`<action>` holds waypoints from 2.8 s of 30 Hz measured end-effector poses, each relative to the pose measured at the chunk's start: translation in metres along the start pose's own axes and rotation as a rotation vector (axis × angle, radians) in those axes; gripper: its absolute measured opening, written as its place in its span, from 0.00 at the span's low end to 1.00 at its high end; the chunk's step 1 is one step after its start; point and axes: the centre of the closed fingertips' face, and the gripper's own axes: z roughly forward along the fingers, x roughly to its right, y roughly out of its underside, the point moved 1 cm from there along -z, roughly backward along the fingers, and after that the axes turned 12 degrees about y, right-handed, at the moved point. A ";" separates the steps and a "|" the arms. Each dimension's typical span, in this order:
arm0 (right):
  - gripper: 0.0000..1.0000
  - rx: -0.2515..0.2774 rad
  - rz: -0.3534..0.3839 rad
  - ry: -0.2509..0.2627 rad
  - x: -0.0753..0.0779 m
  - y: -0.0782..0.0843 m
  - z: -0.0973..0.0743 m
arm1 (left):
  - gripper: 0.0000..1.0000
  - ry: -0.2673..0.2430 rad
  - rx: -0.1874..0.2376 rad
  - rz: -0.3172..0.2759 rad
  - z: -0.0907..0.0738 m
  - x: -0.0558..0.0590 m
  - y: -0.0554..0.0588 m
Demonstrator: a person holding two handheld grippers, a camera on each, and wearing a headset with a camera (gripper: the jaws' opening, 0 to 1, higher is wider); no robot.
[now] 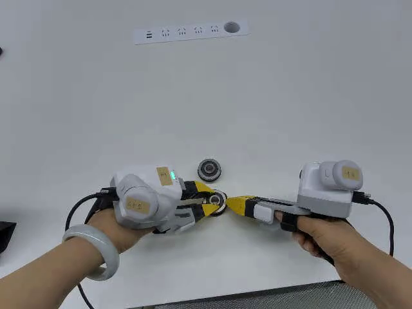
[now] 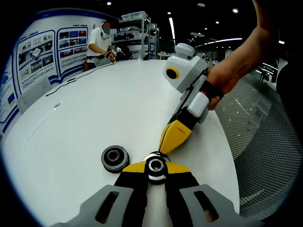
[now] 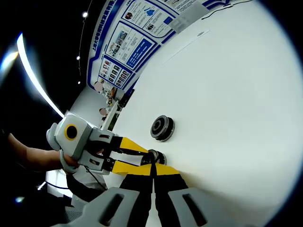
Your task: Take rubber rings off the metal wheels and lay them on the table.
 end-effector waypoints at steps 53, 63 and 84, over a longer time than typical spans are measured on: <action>0.02 0.020 0.016 -0.029 -0.018 -0.008 0.000 | 0.14 -0.013 0.002 0.006 0.001 0.000 -0.002; 0.02 0.015 0.021 -0.013 -0.012 -0.007 -0.001 | 0.16 -0.042 0.039 -0.007 -0.007 -0.002 -0.007; 0.02 0.025 0.023 -0.035 -0.022 -0.010 -0.003 | 0.37 -0.078 0.043 -0.031 -0.021 -0.004 0.004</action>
